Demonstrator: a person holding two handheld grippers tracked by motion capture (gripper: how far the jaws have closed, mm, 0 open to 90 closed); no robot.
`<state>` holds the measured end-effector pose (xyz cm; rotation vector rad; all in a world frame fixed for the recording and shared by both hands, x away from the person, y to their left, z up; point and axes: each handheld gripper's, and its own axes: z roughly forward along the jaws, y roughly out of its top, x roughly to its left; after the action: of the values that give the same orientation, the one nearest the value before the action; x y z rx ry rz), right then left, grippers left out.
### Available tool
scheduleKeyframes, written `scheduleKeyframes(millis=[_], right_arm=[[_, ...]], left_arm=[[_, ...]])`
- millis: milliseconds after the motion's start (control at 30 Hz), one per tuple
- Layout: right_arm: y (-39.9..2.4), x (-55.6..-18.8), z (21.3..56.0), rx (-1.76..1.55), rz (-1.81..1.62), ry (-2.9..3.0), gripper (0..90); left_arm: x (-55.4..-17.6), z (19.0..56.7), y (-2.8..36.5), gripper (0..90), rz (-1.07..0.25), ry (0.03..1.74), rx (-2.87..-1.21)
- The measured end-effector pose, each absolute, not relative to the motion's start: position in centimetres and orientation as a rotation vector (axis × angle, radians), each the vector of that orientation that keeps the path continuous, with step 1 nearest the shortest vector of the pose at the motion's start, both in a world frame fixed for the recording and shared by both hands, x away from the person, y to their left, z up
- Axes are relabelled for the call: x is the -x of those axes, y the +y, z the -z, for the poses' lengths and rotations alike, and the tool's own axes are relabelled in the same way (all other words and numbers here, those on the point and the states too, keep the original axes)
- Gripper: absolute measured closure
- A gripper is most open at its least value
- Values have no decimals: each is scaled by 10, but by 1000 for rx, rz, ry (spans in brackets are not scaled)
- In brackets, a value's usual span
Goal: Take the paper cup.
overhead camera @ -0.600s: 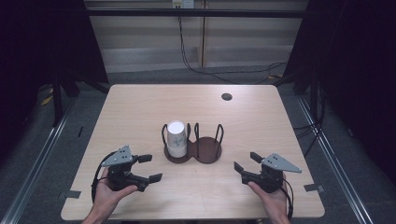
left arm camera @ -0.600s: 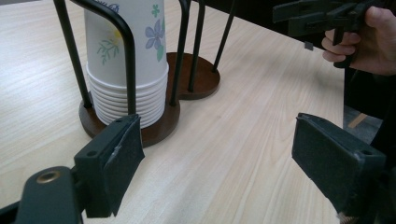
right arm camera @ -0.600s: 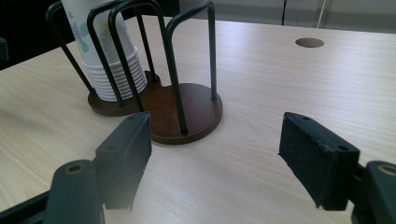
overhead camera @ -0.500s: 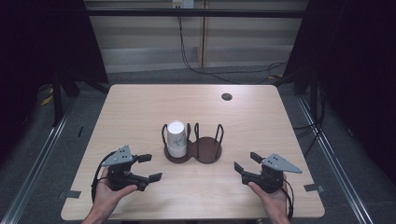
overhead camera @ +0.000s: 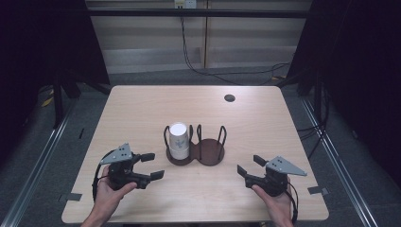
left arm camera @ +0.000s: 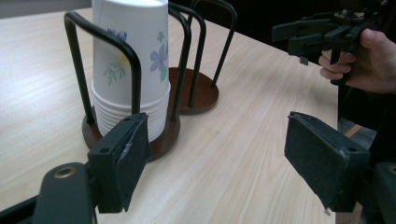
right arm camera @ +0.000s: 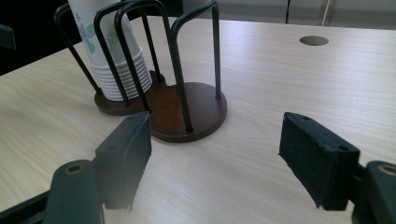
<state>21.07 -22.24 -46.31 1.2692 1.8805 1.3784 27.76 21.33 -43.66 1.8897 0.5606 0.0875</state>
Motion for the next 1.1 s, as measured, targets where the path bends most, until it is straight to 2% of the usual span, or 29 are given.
scheduleKeyframes(millis=[267,333,367,433,533,633,667,1100], right_arm=[[-220,-209,462,-1253,-1359,1897,247],[-220,-208,462,-1254,-1360,1893,248],[-220,-207,461,-1257,-1360,1892,248],[-220,-207,461,-1260,-1362,1892,248],[-221,-206,461,-1254,-1361,1895,248],[-221,-206,461,-1256,-1370,1896,247],[-220,-206,461,-1253,-1374,1898,245],[-221,-206,460,-1242,-1383,1910,243]], left_arm=[[-280,425,215,272,-120,546,-1863],[-280,422,215,286,-177,550,-1875],[-279,421,215,278,-178,546,-1881],[-280,420,215,325,-146,543,-1906],[-282,418,214,327,-134,543,-1907],[-285,414,213,302,-183,546,-1917],[-286,413,212,262,-188,549,-1922],[-302,404,200,204,-165,551,-1985]])
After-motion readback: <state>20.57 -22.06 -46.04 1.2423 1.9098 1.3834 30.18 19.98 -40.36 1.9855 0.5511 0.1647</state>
